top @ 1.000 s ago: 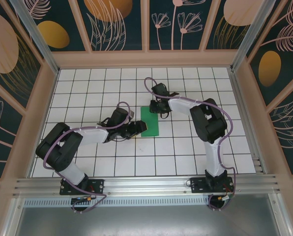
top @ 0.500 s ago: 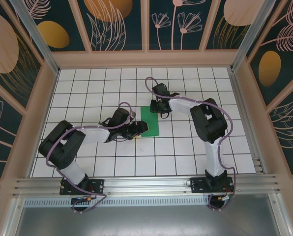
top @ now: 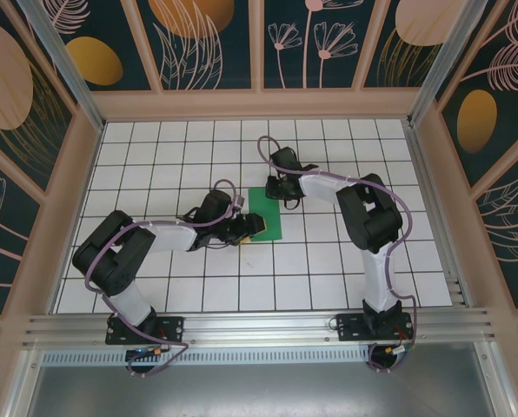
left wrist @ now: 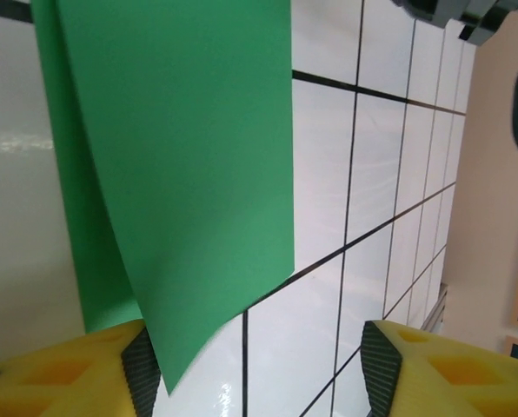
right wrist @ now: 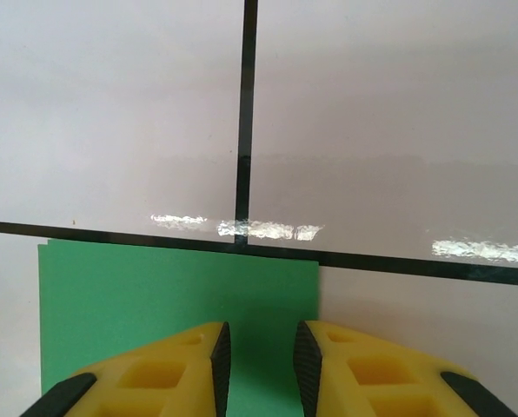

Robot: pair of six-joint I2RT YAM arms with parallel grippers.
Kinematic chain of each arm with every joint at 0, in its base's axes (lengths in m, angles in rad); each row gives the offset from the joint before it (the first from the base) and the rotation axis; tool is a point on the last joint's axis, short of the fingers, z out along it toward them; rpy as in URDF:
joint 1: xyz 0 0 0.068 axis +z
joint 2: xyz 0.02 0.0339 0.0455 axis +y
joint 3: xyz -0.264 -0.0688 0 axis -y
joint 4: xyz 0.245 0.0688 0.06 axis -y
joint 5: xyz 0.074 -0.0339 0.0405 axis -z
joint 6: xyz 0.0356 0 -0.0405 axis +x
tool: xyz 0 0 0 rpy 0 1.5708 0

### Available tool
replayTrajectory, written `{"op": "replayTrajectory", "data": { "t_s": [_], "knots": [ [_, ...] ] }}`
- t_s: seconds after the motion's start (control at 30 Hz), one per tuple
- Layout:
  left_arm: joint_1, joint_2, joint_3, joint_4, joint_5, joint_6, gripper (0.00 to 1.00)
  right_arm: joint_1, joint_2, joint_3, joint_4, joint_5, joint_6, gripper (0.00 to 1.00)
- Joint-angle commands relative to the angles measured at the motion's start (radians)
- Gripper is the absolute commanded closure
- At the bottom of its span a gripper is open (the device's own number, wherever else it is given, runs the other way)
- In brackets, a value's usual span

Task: Fold a paper plane with a square sheet of paper (pick it up from the middle)
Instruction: Fold the triangle a second time at the center of the table.

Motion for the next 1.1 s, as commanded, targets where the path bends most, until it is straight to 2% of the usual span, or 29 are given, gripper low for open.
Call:
{"op": "replayTrajectory", "data": {
  "t_s": [0.0, 0.27, 0.5, 0.77, 1.07],
  "knots": [
    [-0.005, 0.008, 0.017, 0.052, 0.020, -0.014, 0.40, -0.009, 0.017, -0.042, -0.029, -0.029, 0.021, 0.69],
    [-0.005, 0.013, 0.023, 0.037, -0.009, -0.010, 0.48, -0.009, -0.118, -0.042, -0.036, -0.104, 0.004, 0.69],
    [-0.005, 0.044, 0.030, 0.022, -0.021, 0.000, 0.51, -0.009, -0.195, -0.150, -0.027, -0.171, 0.010, 0.70],
    [-0.004, 0.044, 0.041, 0.012, -0.022, 0.008, 0.55, -0.008, -0.204, -0.268, 0.008, -0.229, 0.013, 0.84],
    [-0.005, 0.029, 0.068, 0.015, -0.004, 0.009, 0.58, -0.009, -0.177, -0.298, 0.028, -0.244, 0.013, 0.88]
  ]
}}
